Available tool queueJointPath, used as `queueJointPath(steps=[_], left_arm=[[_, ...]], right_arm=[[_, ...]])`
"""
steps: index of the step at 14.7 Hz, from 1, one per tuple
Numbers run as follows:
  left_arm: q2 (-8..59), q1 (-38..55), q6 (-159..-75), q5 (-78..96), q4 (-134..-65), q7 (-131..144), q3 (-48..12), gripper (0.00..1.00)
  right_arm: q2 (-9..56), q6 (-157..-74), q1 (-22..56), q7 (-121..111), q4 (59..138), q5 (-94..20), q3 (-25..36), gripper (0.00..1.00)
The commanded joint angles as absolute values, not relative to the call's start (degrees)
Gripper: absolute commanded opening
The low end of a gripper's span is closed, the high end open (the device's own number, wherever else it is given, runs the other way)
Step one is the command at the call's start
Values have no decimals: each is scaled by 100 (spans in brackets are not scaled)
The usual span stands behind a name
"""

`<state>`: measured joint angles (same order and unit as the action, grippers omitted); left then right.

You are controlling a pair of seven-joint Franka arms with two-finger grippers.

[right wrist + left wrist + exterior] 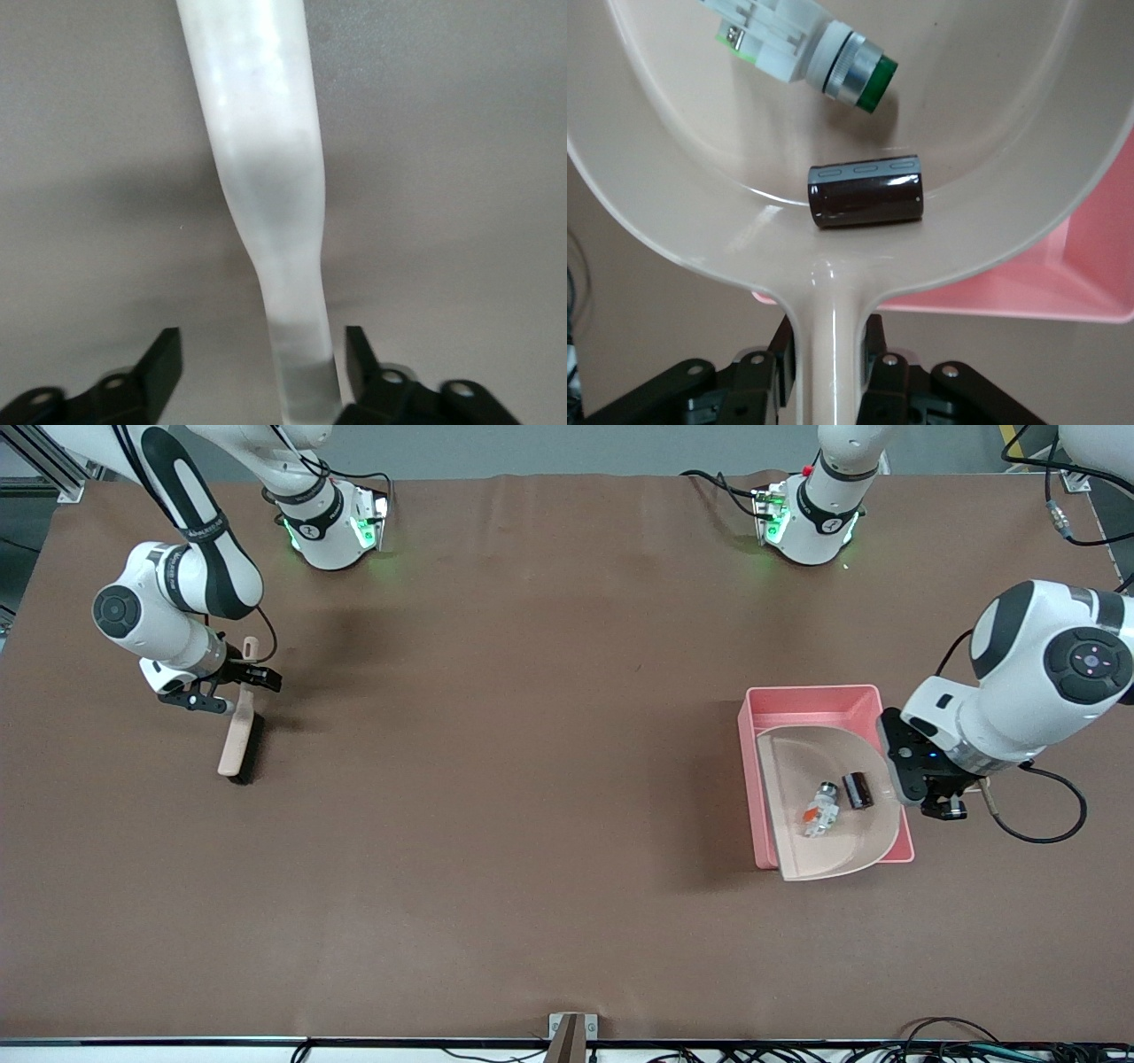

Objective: Clean e-waste and dump in bin

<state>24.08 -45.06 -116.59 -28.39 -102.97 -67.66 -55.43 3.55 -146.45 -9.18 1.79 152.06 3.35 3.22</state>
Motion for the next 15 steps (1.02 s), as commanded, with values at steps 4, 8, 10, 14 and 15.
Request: queueJointPath(steps=[4, 8, 10, 14, 15], left_arm=[[2347, -4641, -11075, -3690, -10397, -6970, -5502, 9], [2382, -4614, -10873, -4366, -10406, -6961, -5467, 8], [2399, -4614, -10784, -4753, -10415, -6926, -5467, 7], [2549, -4562, -10547, -5447, -10520, -6549, -5467, 7], [2558, -4535, -10442, -5606, -10555, -6391, -5467, 6]], right_arm=[[334, -13986, -958, 255, 14750, 343, 246, 100], [159, -12846, -958, 220, 13943, 404, 237, 100], [18, -11783, -958, 281, 13170, 404, 237, 100], [-333, -10207, -888, 238, 11658, 430, 211, 100], [-360, -9743, -835, 220, 11211, 431, 211, 100]])
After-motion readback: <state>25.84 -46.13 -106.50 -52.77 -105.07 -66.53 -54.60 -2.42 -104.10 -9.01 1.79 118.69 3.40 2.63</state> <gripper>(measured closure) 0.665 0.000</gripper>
